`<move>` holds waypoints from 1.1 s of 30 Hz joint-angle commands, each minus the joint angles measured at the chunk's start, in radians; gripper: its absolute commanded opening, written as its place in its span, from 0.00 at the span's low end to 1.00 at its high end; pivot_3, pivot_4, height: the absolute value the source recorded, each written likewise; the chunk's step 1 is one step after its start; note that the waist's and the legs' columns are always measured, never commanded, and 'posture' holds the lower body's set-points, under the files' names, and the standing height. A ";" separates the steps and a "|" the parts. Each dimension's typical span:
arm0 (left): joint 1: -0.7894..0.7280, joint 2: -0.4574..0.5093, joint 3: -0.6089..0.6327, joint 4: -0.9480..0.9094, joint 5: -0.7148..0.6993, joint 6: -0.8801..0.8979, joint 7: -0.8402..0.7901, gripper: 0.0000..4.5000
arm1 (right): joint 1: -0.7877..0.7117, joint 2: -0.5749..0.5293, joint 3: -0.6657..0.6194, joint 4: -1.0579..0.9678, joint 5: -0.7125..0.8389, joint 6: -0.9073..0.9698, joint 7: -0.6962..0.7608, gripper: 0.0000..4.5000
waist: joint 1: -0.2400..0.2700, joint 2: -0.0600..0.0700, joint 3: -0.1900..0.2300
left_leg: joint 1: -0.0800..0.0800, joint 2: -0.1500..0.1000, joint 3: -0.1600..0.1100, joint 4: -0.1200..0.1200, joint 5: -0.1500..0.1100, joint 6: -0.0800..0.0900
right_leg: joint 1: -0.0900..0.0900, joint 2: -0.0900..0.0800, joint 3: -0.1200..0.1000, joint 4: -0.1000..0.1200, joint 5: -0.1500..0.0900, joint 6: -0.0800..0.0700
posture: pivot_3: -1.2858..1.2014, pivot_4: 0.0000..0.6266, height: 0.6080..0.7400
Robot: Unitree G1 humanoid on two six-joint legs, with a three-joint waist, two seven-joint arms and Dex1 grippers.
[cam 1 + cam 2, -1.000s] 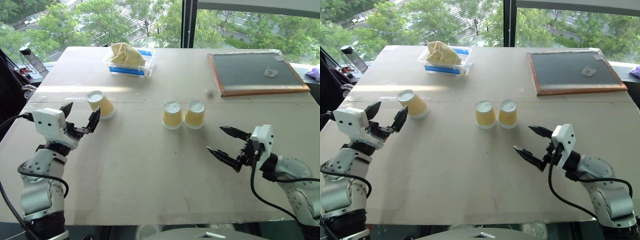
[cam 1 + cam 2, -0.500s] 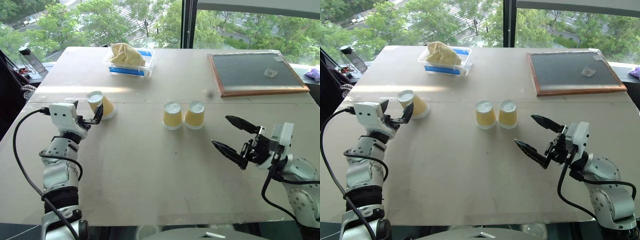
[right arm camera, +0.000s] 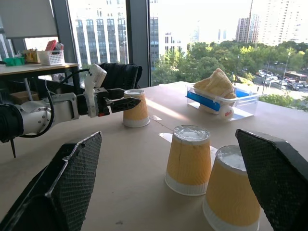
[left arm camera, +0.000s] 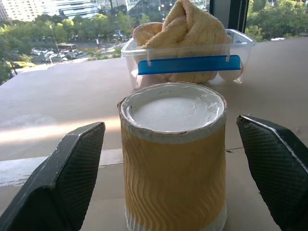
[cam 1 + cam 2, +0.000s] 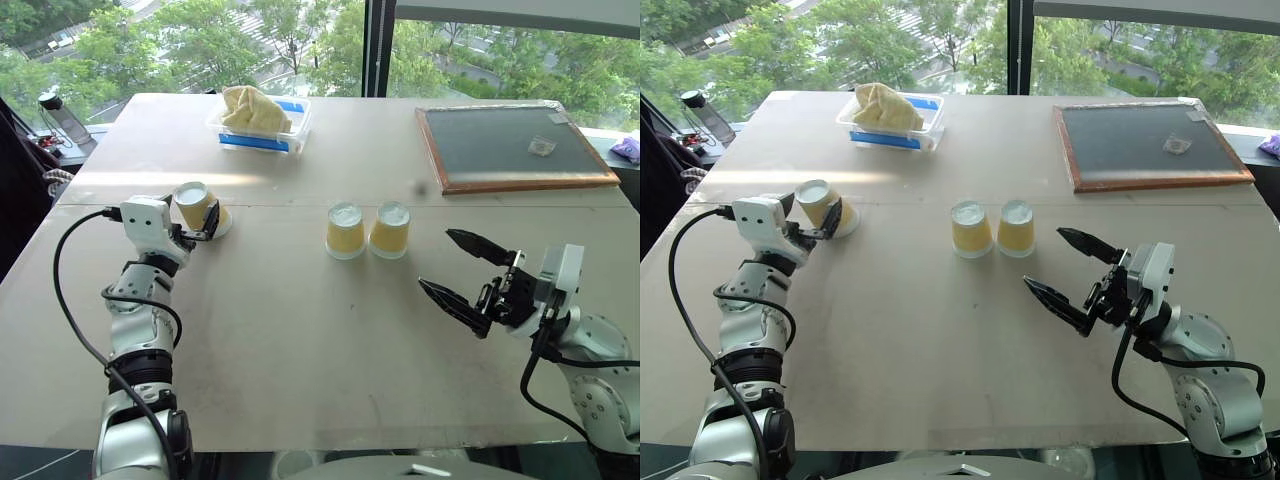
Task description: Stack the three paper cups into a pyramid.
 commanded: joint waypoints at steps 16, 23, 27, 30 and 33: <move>-0.117 0.029 -0.024 0.068 -0.006 -0.048 -0.021 0.55 | -0.001 -0.006 -0.013 -0.049 0.006 -0.022 -0.019 1.00 | 0.001 0.000 0.000 | 0.000 0.000 0.000 0.000 0.000 0.000 | 0.000 0.000 0.000 0.001 0.000 0.000 | 0.52 0.24 1.00; -0.263 0.010 -0.112 -0.132 -0.154 0.200 -0.232 0.55 | 0.139 0.010 -0.102 -0.067 0.030 -0.077 -0.020 1.00 | 0.015 -0.002 0.000 | -0.004 -0.001 -0.003 0.002 0.000 0.000 | -0.001 0.000 -0.004 0.001 0.000 0.000 | 0.52 0.24 1.00; -0.392 -0.002 -0.253 -0.215 -0.181 0.339 -0.425 0.55 | 0.222 0.053 -0.151 -0.046 0.009 -0.187 -0.003 1.00 | 0.022 -0.002 0.000 | -0.005 -0.002 -0.003 0.003 0.000 0.000 | -0.001 0.000 -0.004 0.001 0.000 0.000 | 0.52 0.24 1.00; -0.464 -0.011 -0.302 -0.210 -0.185 0.379 -0.514 0.55 | 0.234 0.086 -0.178 -0.035 0.035 -0.250 0.009 1.00 | 0.011 -0.001 0.000 | -0.004 -0.001 -0.001 0.003 0.000 0.000 | -0.001 0.000 -0.002 0.001 0.000 0.000 | 0.52 0.24 1.00; -0.519 -0.023 -0.336 -0.178 -0.171 0.384 -0.567 0.55 | 0.238 0.112 -0.191 -0.043 0.069 -0.279 0.007 1.00 | -0.007 -0.001 0.000 | -0.003 -0.001 -0.001 0.003 0.000 0.000 | -0.001 0.001 -0.001 0.002 0.000 0.000 | 0.52 0.24 1.00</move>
